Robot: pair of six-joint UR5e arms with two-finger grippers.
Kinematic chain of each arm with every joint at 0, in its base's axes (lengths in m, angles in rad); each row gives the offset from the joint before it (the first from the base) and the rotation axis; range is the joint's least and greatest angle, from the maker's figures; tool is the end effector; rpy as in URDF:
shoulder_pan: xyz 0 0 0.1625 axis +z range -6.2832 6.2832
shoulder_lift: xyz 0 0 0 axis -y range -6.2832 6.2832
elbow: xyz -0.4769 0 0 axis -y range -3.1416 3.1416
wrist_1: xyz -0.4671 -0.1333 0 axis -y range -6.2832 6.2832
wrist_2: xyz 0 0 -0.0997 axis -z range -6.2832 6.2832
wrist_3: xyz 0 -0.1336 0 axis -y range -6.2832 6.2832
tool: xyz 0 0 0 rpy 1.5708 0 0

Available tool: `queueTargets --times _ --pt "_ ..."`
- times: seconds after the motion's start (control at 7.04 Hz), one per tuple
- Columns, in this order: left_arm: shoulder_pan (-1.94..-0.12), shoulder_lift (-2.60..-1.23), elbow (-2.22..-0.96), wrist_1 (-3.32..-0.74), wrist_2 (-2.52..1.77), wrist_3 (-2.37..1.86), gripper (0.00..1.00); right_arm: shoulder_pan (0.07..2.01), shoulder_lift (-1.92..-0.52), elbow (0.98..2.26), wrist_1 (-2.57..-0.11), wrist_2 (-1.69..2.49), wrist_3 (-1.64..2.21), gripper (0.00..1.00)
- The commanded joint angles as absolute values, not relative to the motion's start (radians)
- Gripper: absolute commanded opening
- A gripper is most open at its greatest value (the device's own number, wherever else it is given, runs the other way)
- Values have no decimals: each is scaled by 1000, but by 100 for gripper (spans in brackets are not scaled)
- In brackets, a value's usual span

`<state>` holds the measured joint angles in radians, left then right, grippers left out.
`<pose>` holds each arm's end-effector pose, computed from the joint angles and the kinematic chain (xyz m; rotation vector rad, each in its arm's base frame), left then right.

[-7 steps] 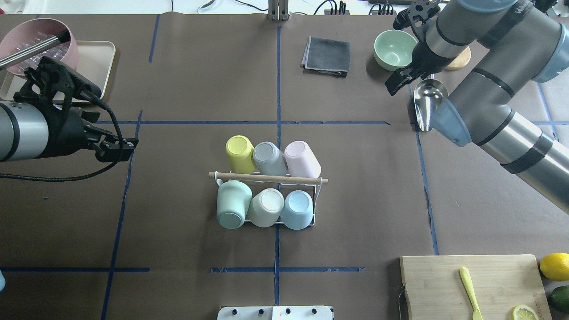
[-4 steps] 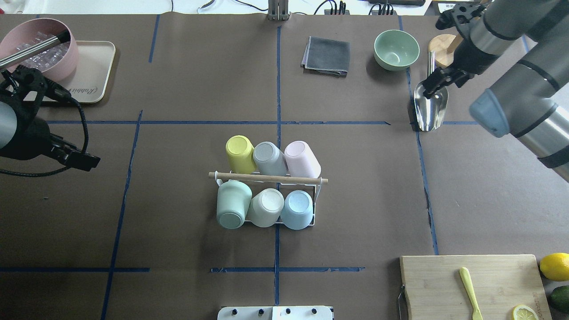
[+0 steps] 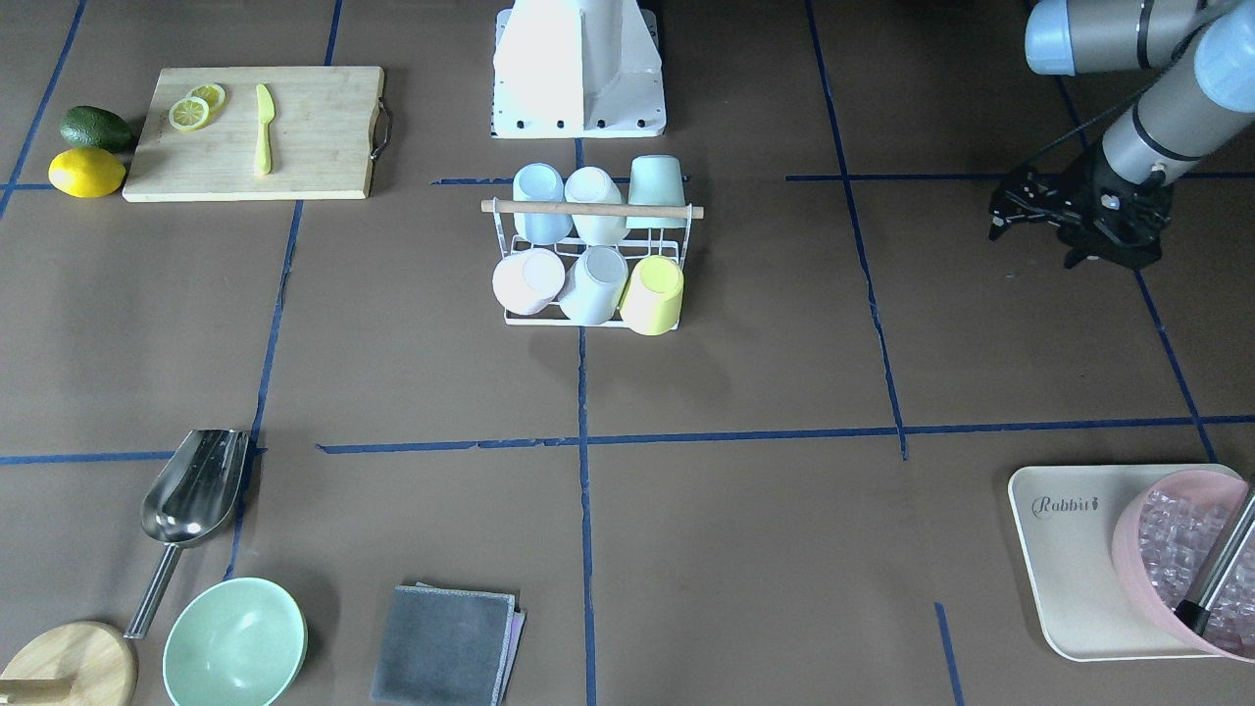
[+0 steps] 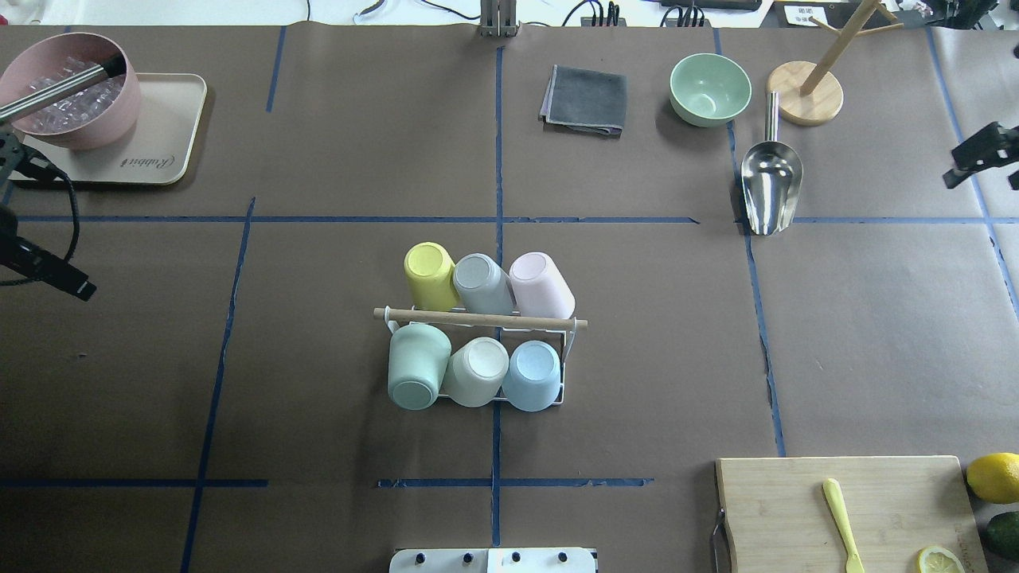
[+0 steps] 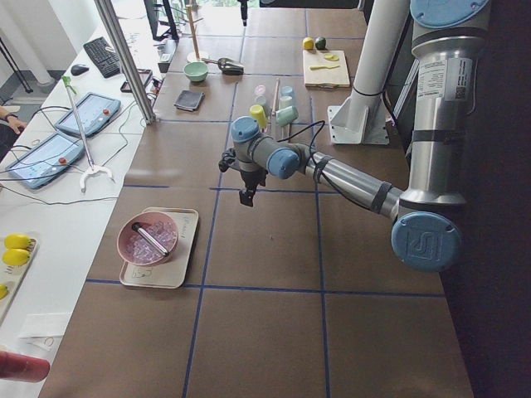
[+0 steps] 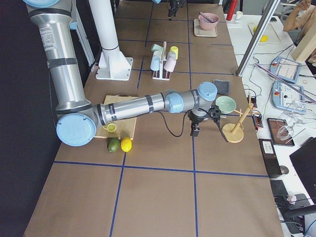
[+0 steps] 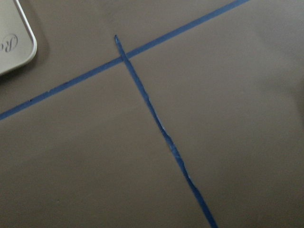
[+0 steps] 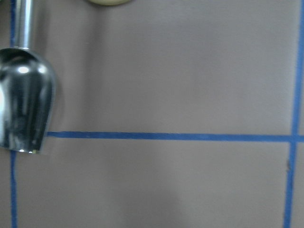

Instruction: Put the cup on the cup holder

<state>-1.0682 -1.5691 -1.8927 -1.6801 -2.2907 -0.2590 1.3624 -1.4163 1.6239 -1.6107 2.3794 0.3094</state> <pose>0.2374 -0.5257 0.5422 0.1186 0.8150 0.3843 -0.0974 -0.6378 0.6118 -0.0533 -0.8202 0.0275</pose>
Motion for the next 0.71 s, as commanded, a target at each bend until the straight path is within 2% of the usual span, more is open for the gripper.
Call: queueTargets --times 0.0,0.28,0.57 --pt "-1173 -1571 -1836 -1700 -2301 -250 100 1533 -1533 1631 -1631 2396 298 100" --pt "-1300 -1537 -1836 -1684 -2304 -250 100 1589 -1583 1640 -1652 2421 191 100" --pt "-1464 -1407 -1832 -1686 -2306 -208 100 1629 -1608 1637 -1657 2416 48 100"
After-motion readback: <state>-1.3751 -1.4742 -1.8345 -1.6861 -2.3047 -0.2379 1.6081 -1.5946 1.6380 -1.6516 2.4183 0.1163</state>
